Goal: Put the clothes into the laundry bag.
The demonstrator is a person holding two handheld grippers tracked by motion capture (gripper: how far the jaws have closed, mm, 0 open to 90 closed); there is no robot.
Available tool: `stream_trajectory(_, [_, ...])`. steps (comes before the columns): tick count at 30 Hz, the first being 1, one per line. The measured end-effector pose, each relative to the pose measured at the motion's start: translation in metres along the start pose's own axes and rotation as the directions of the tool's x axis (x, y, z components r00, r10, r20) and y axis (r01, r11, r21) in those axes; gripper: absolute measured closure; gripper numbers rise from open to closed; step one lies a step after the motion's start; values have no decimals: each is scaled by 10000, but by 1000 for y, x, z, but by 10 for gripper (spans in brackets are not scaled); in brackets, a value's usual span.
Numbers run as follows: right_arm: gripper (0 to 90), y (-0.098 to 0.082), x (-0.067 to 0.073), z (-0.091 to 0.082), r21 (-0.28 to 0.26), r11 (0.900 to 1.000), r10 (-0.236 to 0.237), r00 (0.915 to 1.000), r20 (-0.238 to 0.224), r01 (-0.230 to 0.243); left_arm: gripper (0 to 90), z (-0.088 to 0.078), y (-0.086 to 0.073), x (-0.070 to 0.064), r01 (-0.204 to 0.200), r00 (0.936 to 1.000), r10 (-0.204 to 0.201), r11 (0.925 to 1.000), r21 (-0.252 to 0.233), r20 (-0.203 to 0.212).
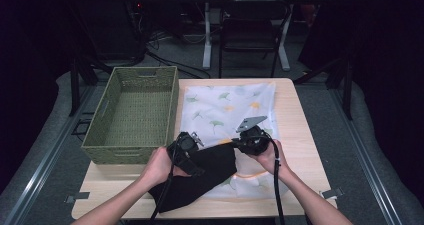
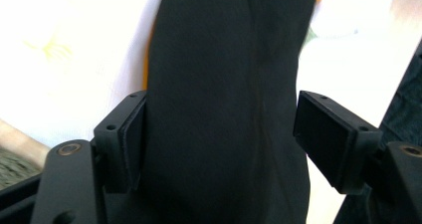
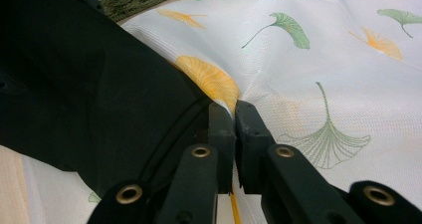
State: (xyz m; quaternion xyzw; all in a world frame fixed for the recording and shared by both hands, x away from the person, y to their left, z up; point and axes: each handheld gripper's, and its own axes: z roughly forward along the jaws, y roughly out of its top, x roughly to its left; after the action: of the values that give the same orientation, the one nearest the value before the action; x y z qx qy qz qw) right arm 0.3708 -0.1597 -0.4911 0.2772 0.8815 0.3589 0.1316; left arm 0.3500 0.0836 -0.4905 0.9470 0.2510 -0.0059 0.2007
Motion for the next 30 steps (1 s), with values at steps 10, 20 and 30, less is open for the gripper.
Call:
stream_trajectory(10, [872,1,1,1,-1,10000,4,10000,0,-3,621,23,-16,7,200,9995,-204,9997,-144,-233])
stream_trajectory(20, [873,12,5,-14,-723,9974,-15,10000,-25,13,697,5,-1,3,1271,9892,-1302,9906,-499,-666])
stream_trajectory(30, [872,5,7,-6,-313,9995,-82,9998,-158,77,366,18,0,9,1417,9867,-1478,9862,-860,-682])
